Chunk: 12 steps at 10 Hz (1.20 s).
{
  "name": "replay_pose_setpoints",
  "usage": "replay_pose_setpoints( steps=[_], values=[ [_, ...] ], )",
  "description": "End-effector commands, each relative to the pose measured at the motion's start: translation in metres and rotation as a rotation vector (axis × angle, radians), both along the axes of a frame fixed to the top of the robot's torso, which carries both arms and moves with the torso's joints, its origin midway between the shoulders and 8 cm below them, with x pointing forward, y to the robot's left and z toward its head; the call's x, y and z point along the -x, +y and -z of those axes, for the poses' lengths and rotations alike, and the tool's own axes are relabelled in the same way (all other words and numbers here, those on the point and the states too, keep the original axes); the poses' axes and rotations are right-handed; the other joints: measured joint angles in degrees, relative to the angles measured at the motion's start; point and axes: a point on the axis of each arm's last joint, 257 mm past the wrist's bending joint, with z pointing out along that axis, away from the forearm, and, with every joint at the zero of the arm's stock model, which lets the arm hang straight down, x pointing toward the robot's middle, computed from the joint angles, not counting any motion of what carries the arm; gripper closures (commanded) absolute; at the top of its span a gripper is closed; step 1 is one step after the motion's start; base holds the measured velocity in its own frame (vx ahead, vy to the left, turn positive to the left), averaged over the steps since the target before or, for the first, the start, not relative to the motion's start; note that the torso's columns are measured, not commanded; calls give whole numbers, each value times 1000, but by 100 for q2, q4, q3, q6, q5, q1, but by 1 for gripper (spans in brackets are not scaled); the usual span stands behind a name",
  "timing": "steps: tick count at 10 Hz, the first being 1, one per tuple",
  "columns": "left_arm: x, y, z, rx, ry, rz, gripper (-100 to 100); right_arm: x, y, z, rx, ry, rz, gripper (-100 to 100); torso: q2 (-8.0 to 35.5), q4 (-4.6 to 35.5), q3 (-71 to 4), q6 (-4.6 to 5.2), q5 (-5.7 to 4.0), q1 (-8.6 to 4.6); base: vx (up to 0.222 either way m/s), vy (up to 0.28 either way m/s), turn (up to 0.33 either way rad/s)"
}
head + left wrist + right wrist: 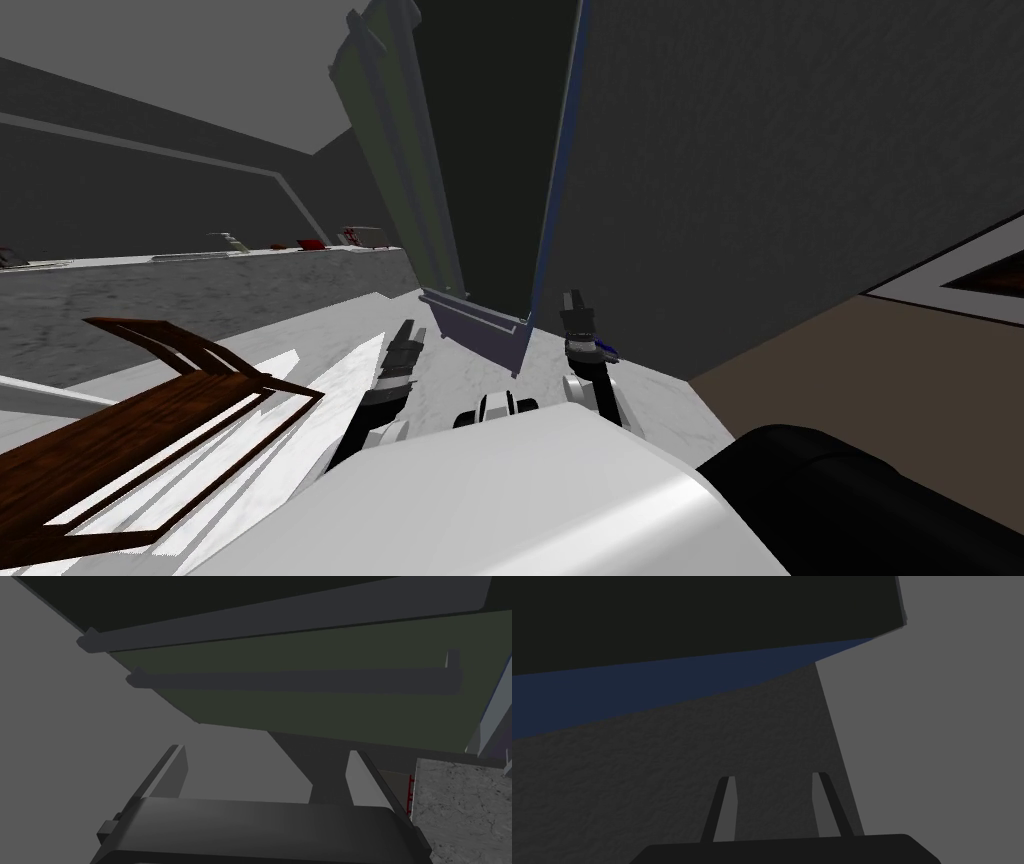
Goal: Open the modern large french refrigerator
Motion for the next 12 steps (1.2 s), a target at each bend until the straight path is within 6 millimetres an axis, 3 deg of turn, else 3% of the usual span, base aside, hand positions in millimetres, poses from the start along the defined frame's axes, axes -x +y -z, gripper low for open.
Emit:
replay_pose_setpoints(
  steps=[1,12],
  values=[
    [-3,7,23,-12,25,-5,-100,0,0,0,0,0,0,0,5,1,3,0,3,14,42,-80,0],
    [-7,37,106,-42,125,-36,-100,0,0,0,0,0,0,0,1,0,1,0,3,10,43,-86,5]
  ],
)
